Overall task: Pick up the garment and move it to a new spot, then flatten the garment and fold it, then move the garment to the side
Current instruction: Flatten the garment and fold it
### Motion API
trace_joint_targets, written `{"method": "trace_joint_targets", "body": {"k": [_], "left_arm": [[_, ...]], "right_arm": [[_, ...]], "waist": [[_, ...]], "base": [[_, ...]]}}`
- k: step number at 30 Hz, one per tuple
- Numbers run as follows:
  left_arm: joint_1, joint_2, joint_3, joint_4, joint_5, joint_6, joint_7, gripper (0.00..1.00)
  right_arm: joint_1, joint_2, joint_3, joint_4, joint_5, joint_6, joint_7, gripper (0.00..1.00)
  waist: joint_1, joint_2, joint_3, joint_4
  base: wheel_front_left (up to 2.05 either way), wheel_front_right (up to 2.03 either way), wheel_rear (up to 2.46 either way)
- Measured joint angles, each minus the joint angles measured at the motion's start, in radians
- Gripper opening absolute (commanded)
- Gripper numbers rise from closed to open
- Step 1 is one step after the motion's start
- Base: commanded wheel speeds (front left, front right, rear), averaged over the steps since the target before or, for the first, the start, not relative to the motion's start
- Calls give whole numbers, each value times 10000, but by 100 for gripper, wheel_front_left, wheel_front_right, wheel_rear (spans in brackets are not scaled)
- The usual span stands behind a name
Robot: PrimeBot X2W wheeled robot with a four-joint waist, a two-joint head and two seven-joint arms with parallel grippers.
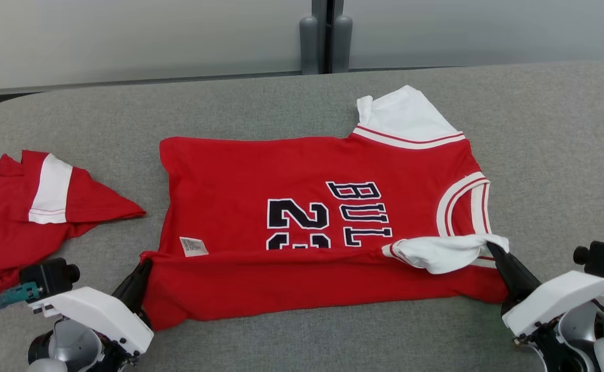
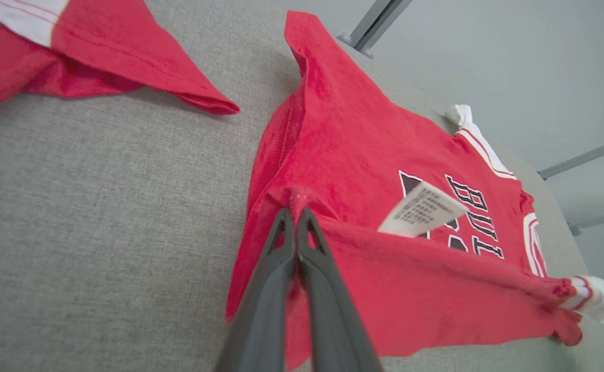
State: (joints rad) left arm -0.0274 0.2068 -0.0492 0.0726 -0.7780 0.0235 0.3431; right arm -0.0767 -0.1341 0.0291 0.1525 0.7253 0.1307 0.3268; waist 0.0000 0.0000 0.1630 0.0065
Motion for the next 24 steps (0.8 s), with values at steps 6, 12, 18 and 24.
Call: {"method": "trace_joint_targets", "body": {"k": [6, 12, 18, 24], "left_arm": [[-794, -50, -113, 623, -54, -242, -174, 100], [-1093, -77, -159, 757, 1114, -368, -2251, 100], [-1105, -324, -247, 679, 2562, -21, -4895, 100], [-539, -456, -380, 640, 3430, 98, -5917, 100]], "right_arm": [[-1051, -117, 245, 286, 155, 0, -744, 100], [-1242, -692, 965, 19, -1047, 0, -3120, 100], [-1151, -926, 886, -263, -2888, 0, -5478, 100], [-431, -815, 917, -750, -4243, 2, -5795, 100]], "waist": [[0, 0, 473, 77], [0, 0, 699, 102], [0, 0, 632, 89], [0, 0, 257, -13]], "base": [[0, 0, 0], [0, 0, 0], [0, 0, 0], [0, 0, 0]]}}
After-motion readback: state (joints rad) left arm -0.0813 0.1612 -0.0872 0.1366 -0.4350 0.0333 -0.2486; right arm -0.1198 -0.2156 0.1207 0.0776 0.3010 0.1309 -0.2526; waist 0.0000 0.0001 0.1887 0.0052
